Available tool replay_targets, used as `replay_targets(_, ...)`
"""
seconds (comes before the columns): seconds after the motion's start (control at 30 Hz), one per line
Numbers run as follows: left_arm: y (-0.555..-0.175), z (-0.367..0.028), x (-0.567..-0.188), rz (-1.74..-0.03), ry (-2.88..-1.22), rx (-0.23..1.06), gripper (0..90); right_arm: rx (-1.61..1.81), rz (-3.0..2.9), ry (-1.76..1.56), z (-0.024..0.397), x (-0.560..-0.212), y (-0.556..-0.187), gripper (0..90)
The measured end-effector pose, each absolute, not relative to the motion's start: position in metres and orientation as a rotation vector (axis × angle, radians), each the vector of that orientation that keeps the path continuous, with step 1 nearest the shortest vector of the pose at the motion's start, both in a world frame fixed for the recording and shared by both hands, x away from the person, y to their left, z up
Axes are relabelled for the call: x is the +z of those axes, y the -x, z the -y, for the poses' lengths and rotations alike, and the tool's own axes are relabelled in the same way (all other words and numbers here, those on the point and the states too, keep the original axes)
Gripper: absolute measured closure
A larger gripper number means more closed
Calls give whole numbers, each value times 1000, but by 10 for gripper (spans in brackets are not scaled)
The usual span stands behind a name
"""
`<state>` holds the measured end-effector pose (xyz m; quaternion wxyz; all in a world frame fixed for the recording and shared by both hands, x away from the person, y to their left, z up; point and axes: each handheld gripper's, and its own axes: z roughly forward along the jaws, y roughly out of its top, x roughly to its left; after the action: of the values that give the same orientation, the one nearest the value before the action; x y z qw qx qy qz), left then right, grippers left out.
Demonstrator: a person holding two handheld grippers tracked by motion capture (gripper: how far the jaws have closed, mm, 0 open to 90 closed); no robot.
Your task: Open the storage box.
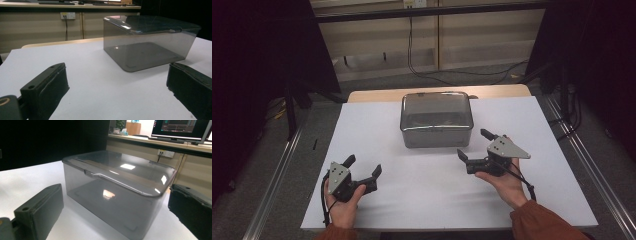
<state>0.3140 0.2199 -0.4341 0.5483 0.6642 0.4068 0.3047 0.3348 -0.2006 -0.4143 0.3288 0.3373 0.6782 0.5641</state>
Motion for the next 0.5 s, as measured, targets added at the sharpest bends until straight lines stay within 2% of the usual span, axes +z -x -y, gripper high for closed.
replay_targets(0.5,-315,-221,-434,-969,-1577,725,32,1365,-1852,-745,174,-408,-351,25)
